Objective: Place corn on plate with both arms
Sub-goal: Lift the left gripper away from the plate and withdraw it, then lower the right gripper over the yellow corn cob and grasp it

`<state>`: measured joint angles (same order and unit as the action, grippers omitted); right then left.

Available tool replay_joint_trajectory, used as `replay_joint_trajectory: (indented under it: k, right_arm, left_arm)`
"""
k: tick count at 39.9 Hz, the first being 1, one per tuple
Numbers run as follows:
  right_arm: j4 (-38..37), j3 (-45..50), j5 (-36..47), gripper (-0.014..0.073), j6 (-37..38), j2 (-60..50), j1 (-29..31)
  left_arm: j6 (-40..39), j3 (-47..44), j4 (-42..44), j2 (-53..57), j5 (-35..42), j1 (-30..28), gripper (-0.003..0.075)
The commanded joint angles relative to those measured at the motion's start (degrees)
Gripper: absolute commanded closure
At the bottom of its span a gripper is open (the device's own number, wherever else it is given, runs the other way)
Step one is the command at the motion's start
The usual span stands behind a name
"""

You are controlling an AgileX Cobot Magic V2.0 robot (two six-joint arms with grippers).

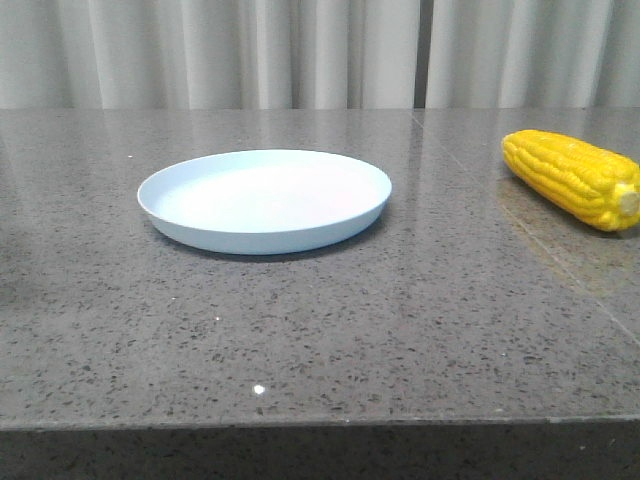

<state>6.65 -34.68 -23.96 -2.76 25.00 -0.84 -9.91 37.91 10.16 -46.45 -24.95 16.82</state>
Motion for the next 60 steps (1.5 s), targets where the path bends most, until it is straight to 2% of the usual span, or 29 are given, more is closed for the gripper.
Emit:
replay_joint_trajectory:
  k: [1, 12, 20, 42, 48, 54, 60]
  right_arm:
    - [0.3, -2.3, 4.4, -0.0059, -0.5, 0.8, 0.2]
    - [0.3, -2.3, 4.4, -0.0059, -0.5, 0.8, 0.2]
    - [0.3, -2.3, 4.4, -0.0059, -0.5, 0.8, 0.2]
    - [0.3, -2.4, 3.9, -0.0059, -0.5, 1.7, 0.2]
    - [1.0, -4.2, 0.1, -0.0059, -0.5, 11.0, 0.2]
    - [3.5, -10.5, -5.4, -0.0059, -0.5, 24.1, 0.2]
    - [7.1, -16.6, -6.4, -0.0059, -0.5, 34.9, -0.4]
  left_arm:
    - [-0.3, -4.1, 0.6, 8.4, 7.9, 0.4, 0.0741]
    - [-0.3, -13.8, 0.6, 32.1, 8.8, 0.4, 0.0741]
    - [-0.3, -16.8, 0.6, 42.7, 8.1, 0.4, 0.0741]
    - [-0.3, -16.8, 0.6, 44.7, 7.7, 0.4, 0.0741]
    - [-0.3, -16.8, 0.6, 44.7, 7.7, 0.4, 0.0741]
    - [-0.3, -16.8, 0.6, 44.7, 7.7, 0.4, 0.0741]
    - [-0.3, -16.8, 0.6, 44.7, 7.7, 0.4, 0.0741]
